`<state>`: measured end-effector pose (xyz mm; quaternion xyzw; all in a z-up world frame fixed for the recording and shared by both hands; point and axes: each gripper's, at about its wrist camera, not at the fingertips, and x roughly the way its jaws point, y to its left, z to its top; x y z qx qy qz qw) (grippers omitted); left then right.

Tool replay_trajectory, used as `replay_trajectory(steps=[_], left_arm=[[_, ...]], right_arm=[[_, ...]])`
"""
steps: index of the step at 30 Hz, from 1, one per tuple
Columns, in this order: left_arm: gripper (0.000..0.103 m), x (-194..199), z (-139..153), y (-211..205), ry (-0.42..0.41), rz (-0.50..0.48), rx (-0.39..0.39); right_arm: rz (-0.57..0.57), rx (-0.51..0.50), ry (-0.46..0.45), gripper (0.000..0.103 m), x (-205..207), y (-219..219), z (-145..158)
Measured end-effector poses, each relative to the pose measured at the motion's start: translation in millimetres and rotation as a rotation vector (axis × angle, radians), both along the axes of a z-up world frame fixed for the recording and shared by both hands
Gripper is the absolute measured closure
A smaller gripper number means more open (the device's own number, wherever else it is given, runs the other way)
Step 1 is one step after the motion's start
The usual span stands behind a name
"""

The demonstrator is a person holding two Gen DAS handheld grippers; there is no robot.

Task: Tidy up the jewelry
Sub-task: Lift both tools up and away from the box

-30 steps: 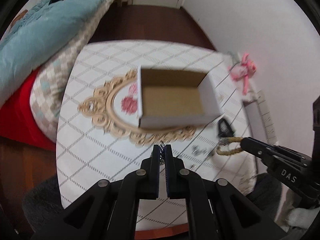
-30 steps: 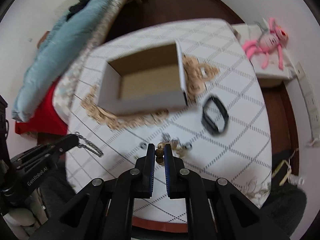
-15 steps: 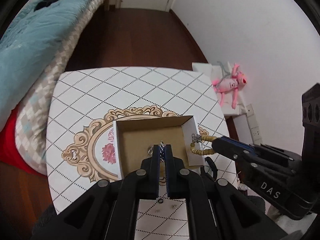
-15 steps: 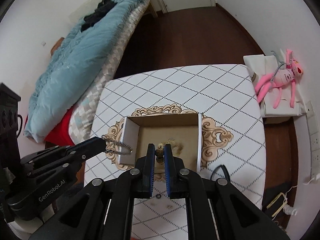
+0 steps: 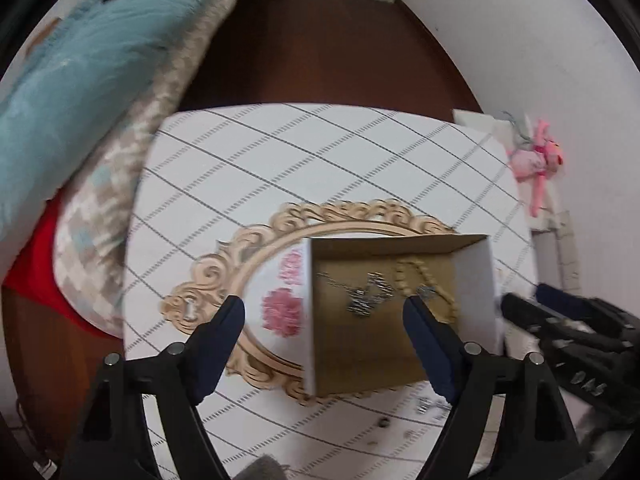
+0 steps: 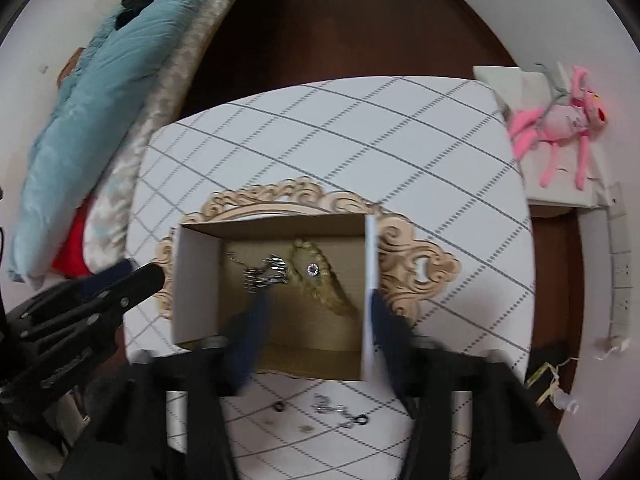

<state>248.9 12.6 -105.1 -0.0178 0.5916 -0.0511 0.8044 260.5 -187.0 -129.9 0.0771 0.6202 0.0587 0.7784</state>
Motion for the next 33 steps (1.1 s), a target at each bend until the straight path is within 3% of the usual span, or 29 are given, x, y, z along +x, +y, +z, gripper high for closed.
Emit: replay_trajectory(steps=[2,4,5,6,8,15,21,33], left_arm=[[0.016,-8,-5,2,-0.026,0.005,0.041],[0.004,-15,-13,6,-0.038,0.009,0.04],[0.001,-18,-16,7,-0.039,0.01,0.036],[0.001,-21,-20,8,-0.037,0.015,0.037],[0.0,-28,-30,8,-0.026,0.026,0.062],[0.0,-41,-36,6,-0.045,0.041,0.073],[0.0,-55,-17,4,-0.1,0.052,0.086],[0.0,-102,41,-2,-0.216,0.046,0.078]], right_arm=[[-0.004,-0.053,-0.022,0.038,-7,-5,1],[-0.018,-0.108,-0.039,0.019,-15,-8,-2],[-0.023,-0.137,-0.043,0.004,-21,-9,-5],[-0.026,-0.16,-0.05,0.0,-25,-8,-6],[-0.02,-0.212,-0.072,0.0,-35,-5,-13],[-0.028,-0.25,-0.109,0.0,-51,-1,-20],[-0.042,-0.249,-0.159,0.0,-64,1,-8],[-0.083,-0.243,-0.299,0.0,-116,-3,52]])
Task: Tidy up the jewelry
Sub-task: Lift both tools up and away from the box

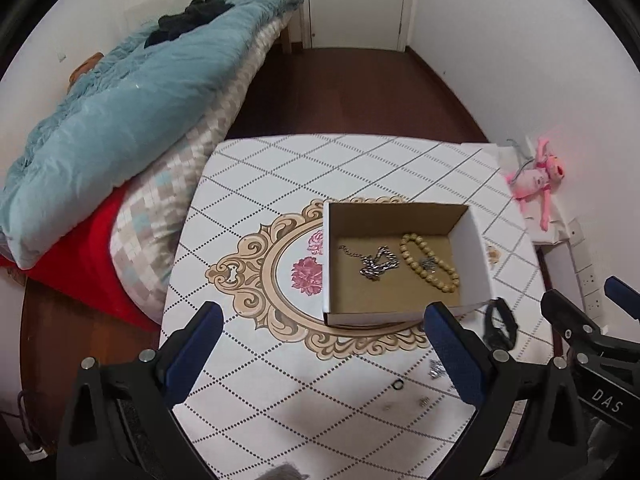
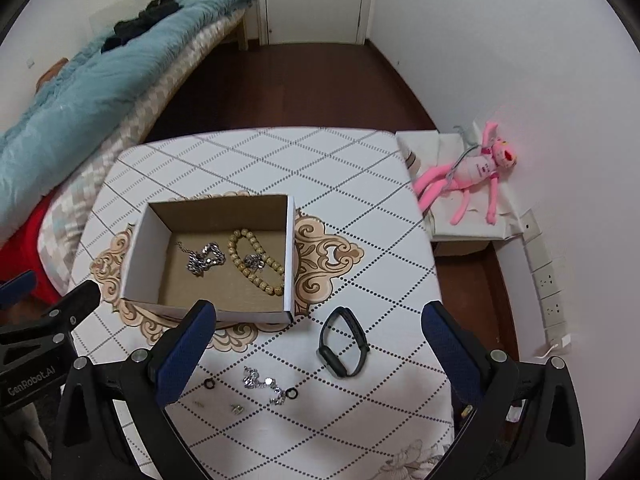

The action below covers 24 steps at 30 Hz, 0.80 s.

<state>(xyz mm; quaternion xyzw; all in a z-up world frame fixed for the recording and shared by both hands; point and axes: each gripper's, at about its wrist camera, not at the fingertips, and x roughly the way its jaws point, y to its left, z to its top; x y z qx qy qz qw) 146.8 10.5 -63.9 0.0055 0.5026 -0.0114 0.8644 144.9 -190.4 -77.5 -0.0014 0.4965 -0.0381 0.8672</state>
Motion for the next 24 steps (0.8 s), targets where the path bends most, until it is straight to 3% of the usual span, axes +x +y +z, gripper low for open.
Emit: replay_trajectory(steps=[8,16,20,24], left_arm=[[0.0,-27,37,1,-0.068,-0.006,-0.006],[0.0,-43,51,-1,-0.086,0.015,0.025],[0.0,-46,39,-3,-0.088,0.013,0.047],[0.0,-43,7,-3,-0.036,0.028,0.067]], right_arm=[[-0.019,0.007,-0.095,0.0,-34,-6,40],[-0.01,0.038,-0.152,0.0,-60,-8,72],[-0.016,0.066,-0.123,0.0,-63,-13,64],[-0.022,0.103,-0.029,0.0,-55,-26,22]])
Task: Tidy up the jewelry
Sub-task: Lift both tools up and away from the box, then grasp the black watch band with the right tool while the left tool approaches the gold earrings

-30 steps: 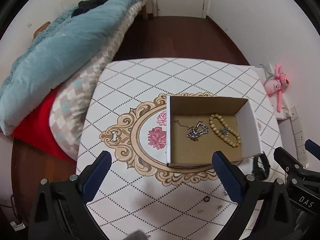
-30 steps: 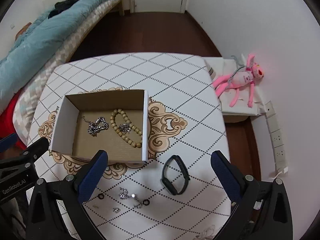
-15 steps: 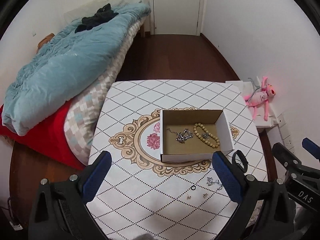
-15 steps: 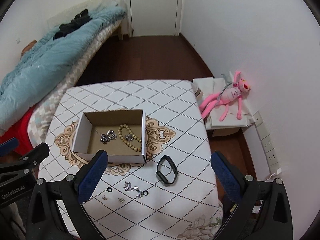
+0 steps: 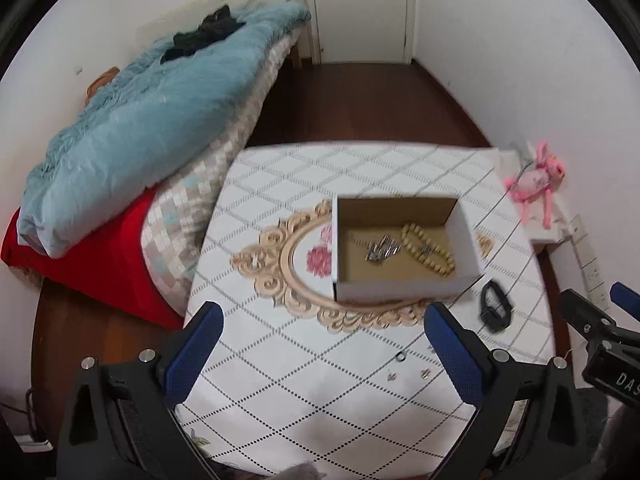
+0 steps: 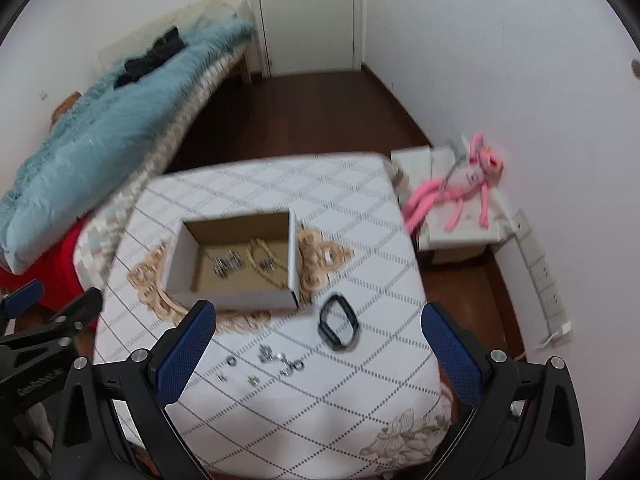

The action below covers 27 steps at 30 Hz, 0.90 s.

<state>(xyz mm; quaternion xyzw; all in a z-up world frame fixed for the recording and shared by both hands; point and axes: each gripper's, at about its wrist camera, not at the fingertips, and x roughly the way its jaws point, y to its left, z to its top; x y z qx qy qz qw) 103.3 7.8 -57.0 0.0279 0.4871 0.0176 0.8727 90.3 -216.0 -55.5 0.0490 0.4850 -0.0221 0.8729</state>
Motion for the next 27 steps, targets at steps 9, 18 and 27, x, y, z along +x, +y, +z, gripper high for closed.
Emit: replay_trajectory(steps=[9,18,27], left_arm=[[0.0,23,-98,-9,0.18,0.013,0.039],[0.0,41,-144,-17,0.273,-0.001,0.052],[0.0,47,-152,-16,0.301,-0.004,0.025]], right_arm=[[-0.001,0.017,0.184,0.0,33,-17,-113],[0.002,0.006,0.262,0.0,63,-19,-165],[0.036,-0.018,0.285,0.045,79,-8,-179]])
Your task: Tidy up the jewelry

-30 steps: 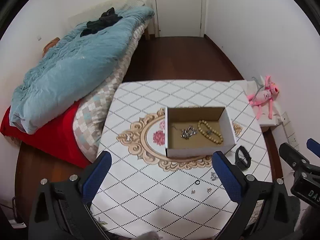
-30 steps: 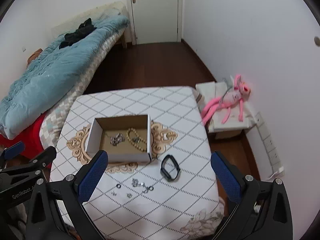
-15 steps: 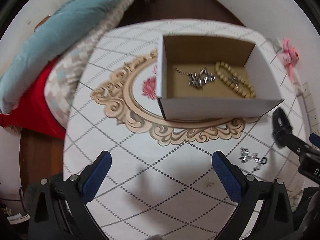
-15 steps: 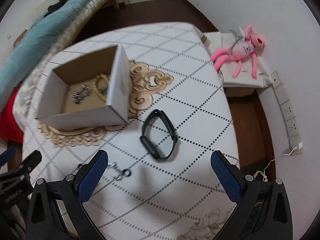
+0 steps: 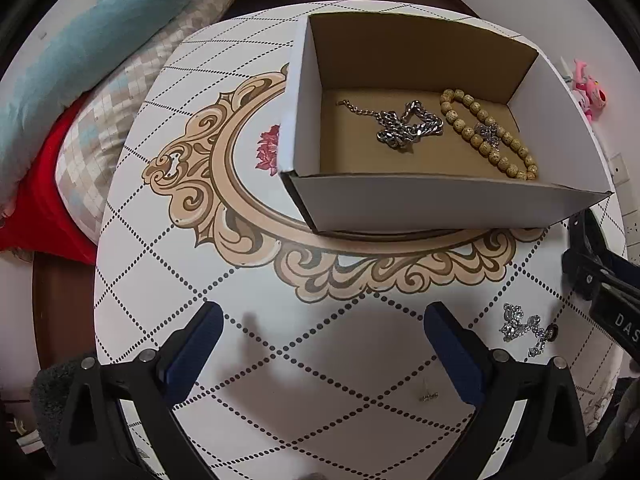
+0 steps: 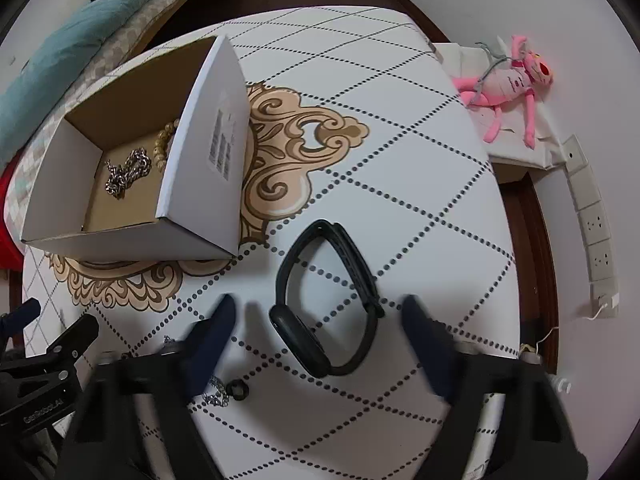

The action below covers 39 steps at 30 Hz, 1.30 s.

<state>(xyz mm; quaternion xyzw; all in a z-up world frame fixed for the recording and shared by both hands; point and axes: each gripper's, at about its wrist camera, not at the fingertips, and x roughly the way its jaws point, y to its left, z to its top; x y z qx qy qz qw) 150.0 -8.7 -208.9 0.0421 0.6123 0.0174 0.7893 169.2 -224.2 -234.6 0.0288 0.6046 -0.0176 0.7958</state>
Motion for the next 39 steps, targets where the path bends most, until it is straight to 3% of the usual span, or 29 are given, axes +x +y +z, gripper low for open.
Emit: replay_trajectory(steps=[3,13,17,22,24,27,29,35,39], left_arm=[[0.0,-4,3,5,0.01,0.0,-0.023],[0.001,-56,11,3,0.02,-0.078,-0.1],[0.023,-64,2,-13,0.035,-0.093,-0.123],[0.027,-68,-3,-27,0.023,-0.101,-0.131],[0.042,-67,-4,-30,0.024,-0.101,-0.136],[0.052,-61,-6,-34,0.011,-0.115,-0.129],[0.067,-57,-6,-38,0.004,-0.127,-0.121],[0.097,-48,-7,-41,-0.005,-0.153,-0.119],[0.097,-47,-7,-42,-0.001,-0.151,-0.141]], right_arm=[[0.018,0.014,-0.015,0.057,-2,3,2],[-0.05,0.107,-0.085,0.058,-64,-14,35],[-0.1,0.114,-0.088,0.058,-87,-19,33],[-0.125,0.119,-0.07,0.058,-93,-26,23],[-0.126,0.116,-0.071,0.058,-93,-26,22],[-0.13,0.117,-0.073,0.058,-92,-27,22],[-0.13,0.116,-0.075,0.058,-91,-26,23],[-0.133,0.117,-0.083,0.059,-90,-25,26],[-0.135,0.121,-0.095,0.059,-90,-26,31]])
